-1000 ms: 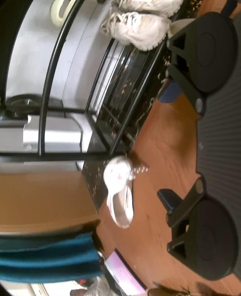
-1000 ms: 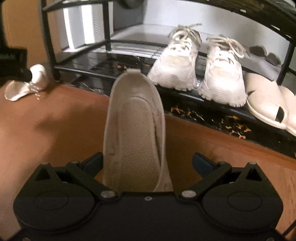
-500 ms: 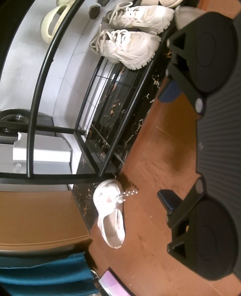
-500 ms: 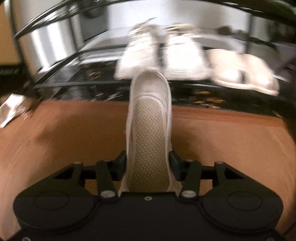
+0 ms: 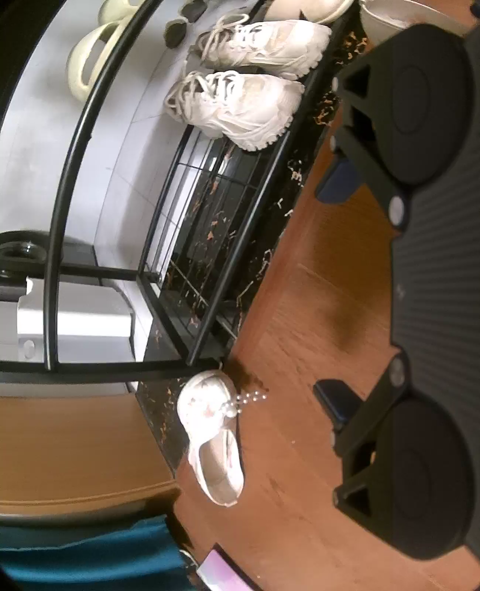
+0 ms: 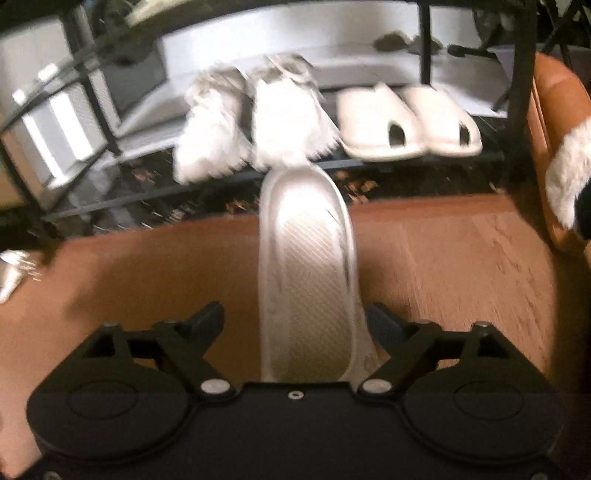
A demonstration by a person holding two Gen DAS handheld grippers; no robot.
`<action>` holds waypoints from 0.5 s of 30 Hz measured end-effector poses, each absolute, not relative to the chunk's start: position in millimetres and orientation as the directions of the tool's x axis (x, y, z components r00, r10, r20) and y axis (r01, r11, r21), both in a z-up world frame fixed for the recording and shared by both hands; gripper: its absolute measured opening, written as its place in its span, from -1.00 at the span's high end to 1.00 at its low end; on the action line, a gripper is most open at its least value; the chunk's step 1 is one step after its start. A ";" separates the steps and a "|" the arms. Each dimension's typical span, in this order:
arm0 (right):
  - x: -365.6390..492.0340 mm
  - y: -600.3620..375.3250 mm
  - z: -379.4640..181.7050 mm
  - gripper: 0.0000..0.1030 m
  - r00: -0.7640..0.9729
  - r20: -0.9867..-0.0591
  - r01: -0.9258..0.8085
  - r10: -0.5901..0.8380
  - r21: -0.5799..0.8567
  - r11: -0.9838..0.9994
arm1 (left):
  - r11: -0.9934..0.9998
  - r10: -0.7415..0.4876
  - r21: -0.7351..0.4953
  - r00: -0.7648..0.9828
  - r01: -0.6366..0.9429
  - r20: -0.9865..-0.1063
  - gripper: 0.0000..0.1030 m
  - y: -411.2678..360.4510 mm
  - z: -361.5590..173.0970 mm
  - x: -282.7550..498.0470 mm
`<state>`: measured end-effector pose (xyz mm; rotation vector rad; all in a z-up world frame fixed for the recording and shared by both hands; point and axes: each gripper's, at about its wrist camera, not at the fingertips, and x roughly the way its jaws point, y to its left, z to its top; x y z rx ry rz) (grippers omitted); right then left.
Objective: Organize scattered shoes
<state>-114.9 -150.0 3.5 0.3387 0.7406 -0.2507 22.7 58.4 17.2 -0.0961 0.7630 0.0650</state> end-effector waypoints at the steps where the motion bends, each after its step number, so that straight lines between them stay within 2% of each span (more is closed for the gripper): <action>1: -123.8 -151.0 14.0 -0.80 0.731 -0.679 0.311 -0.068 0.242 0.919 | 0.994 0.021 -0.061 0.716 -0.089 -0.698 -0.98 57.3 17.8 23.3; 4: -149.4 -154.6 42.5 -0.92 0.777 -0.629 0.228 0.025 0.318 0.920 | 0.996 0.007 -0.055 0.696 -0.068 -0.718 -0.98 52.7 18.8 25.3; 7: -173.1 -166.5 57.9 -0.96 0.802 -0.596 0.190 0.045 0.326 0.926 | 0.999 -0.037 -0.045 0.683 0.006 -0.729 -0.98 42.0 17.6 24.1; 11: -201.2 -191.3 56.6 -1.00 0.818 -0.567 0.312 -0.093 0.303 0.900 | 0.996 -0.068 -0.017 0.651 0.084 -0.756 -0.99 26.3 12.8 19.1; 15: -206.1 -213.6 40.5 -1.00 0.773 -0.578 0.477 -0.264 0.254 0.841 | 0.994 -0.064 -0.001 0.565 0.112 -0.822 -0.99 9.4 1.0 11.5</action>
